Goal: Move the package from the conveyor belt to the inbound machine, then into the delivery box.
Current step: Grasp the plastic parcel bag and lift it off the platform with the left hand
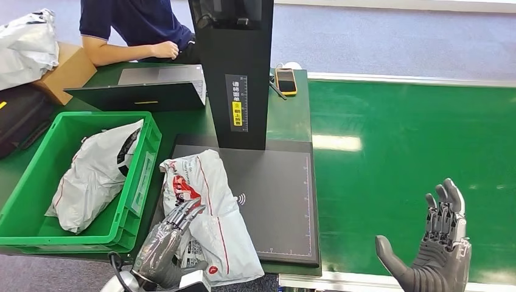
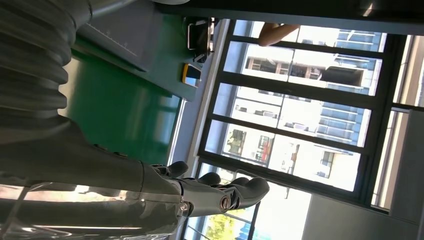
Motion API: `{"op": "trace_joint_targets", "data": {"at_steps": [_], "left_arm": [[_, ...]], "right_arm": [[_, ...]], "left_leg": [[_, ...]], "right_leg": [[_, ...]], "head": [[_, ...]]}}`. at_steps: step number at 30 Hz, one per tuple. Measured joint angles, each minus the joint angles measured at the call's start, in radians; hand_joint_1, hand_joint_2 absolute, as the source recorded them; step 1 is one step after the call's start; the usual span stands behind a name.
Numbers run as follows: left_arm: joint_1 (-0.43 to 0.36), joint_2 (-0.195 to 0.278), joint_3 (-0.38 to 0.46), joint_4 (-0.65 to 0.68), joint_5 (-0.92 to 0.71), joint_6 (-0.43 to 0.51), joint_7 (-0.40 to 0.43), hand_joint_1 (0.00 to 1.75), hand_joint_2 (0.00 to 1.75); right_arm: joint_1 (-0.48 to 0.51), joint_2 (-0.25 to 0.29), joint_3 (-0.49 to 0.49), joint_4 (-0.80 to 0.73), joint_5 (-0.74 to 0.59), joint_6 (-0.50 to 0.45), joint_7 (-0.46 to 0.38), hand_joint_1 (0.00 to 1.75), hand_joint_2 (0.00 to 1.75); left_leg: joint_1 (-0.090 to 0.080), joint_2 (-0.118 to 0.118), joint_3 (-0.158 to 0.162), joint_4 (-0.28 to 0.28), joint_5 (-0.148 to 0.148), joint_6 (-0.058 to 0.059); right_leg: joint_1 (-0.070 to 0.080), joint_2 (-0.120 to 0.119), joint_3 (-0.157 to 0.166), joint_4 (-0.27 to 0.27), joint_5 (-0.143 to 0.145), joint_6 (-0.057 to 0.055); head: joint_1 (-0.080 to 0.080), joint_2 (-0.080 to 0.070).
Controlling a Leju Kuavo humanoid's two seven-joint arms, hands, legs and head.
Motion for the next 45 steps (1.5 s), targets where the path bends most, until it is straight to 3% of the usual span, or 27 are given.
{"op": "trace_joint_targets", "data": {"at_steps": [6,16,17,20,21,34,41,45], "left_arm": [[-0.022,-0.025,-0.025,0.076,-0.006,-0.020,0.008,0.00,1.75],[-0.061,-0.026,-0.051,0.174,0.036,-0.021,-0.014,0.00,1.75],[-0.063,-0.026,-0.051,0.178,0.036,-0.020,-0.014,0.20,1.75],[-0.064,-0.026,-0.052,0.183,0.033,-0.015,-0.006,1.51,1.75],[-0.063,-0.026,-0.053,0.183,0.030,-0.012,-0.002,1.75,1.75],[-0.059,-0.026,-0.061,0.183,0.012,0.017,0.025,1.75,1.75],[-0.069,-0.026,-0.061,0.184,0.042,0.025,-0.018,1.75,1.75],[-0.062,-0.030,-0.057,0.180,0.046,0.110,-0.090,1.75,1.75]], "right_arm": [[-0.028,0.000,0.000,0.014,-0.005,0.010,0.007,0.00,1.75],[-0.058,0.000,0.000,0.046,-0.016,0.011,0.011,0.00,1.75],[-0.064,0.000,0.000,0.050,-0.018,0.011,0.011,0.00,1.75],[-0.080,0.000,0.000,0.063,-0.022,0.013,0.014,0.00,1.75],[-0.084,0.000,0.000,0.066,-0.022,0.014,0.015,0.00,1.75],[-0.103,-0.001,0.000,0.096,-0.035,0.021,0.016,0.00,1.75],[-0.090,-0.002,0.000,0.096,-0.038,0.017,0.016,0.00,1.75],[-0.082,-0.002,0.000,0.096,-0.037,0.013,0.017,0.00,1.75]], "left_leg": [[0.000,0.000,0.000,0.000,0.000,0.000],[0.000,0.000,0.001,0.000,0.000,0.000],[0.000,0.000,0.001,0.000,0.000,0.000],[0.000,0.000,0.002,0.000,0.000,0.000],[0.000,0.000,0.002,0.000,0.000,0.000],[0.000,0.000,0.002,0.000,0.000,0.000],[0.000,0.000,0.002,0.000,0.000,0.000],[0.000,0.000,0.002,0.000,0.000,0.000]], "right_leg": [[0.000,0.000,0.000,0.000,0.000,0.000],[0.000,0.000,0.001,0.000,0.000,0.000],[0.000,0.000,0.001,0.000,0.000,0.000],[0.000,0.000,0.002,0.000,0.000,0.000],[0.000,0.000,0.002,0.000,0.000,0.000],[0.000,0.000,0.002,0.000,0.000,0.000],[0.000,0.000,0.002,0.000,0.000,0.000],[0.000,0.000,0.001,0.000,0.000,0.000]], "head": [[0.000,0.000],[0.000,0.000],[0.000,0.000],[0.000,0.000],[0.000,0.000],[0.000,0.000],[0.000,0.000],[0.000,0.000]]}}
